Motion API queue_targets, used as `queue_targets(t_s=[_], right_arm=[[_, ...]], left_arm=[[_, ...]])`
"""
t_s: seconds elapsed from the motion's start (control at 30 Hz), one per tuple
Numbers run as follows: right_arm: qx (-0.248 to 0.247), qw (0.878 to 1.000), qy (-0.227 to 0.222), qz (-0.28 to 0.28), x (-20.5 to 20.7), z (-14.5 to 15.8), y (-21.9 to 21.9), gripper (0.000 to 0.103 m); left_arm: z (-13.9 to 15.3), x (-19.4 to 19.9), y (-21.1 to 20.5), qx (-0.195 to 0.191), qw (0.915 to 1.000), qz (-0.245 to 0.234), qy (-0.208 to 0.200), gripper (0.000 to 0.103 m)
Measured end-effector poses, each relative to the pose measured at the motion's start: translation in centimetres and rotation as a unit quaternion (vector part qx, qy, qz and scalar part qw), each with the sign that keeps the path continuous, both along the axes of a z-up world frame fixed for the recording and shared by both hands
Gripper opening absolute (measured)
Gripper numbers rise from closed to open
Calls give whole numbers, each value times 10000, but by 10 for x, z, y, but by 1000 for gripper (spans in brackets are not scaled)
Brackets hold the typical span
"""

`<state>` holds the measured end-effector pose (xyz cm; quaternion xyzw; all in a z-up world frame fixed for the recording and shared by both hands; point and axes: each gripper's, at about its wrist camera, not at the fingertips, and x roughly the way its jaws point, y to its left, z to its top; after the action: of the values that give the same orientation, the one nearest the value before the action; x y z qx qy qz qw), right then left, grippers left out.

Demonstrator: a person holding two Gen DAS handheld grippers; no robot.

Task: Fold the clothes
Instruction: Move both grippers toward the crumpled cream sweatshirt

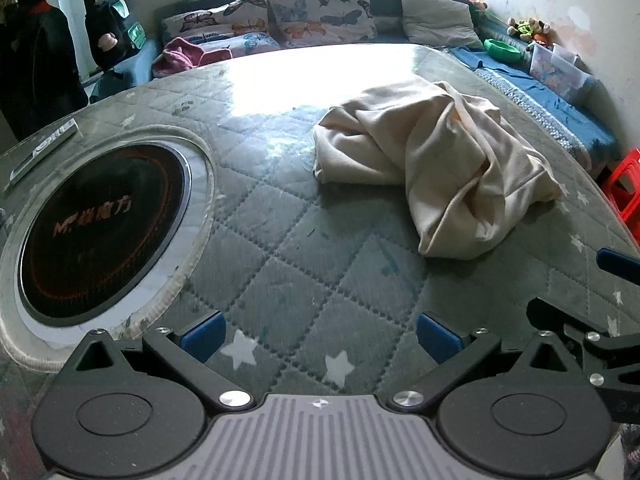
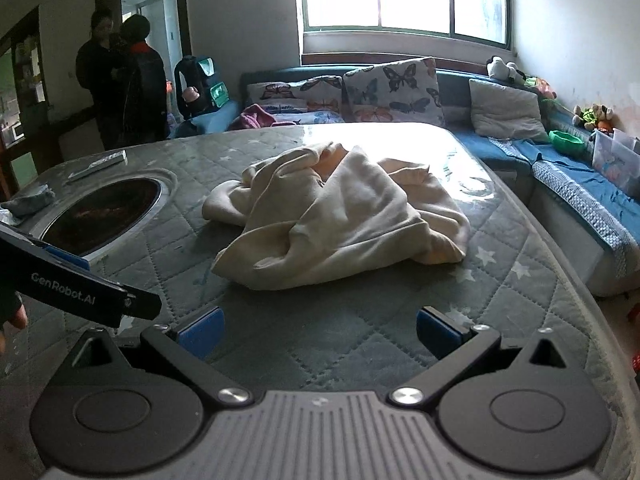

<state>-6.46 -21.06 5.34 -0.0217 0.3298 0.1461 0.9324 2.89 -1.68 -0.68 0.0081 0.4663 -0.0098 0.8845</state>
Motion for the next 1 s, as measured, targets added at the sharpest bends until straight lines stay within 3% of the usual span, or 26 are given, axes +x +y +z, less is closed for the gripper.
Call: queue_targets(t_s=[1.0], right_arm=[[170, 9998, 118, -56, 27, -2, -9, 103]], left_arm=[[-4, 29, -17, 136, 9998, -21, 117, 103]])
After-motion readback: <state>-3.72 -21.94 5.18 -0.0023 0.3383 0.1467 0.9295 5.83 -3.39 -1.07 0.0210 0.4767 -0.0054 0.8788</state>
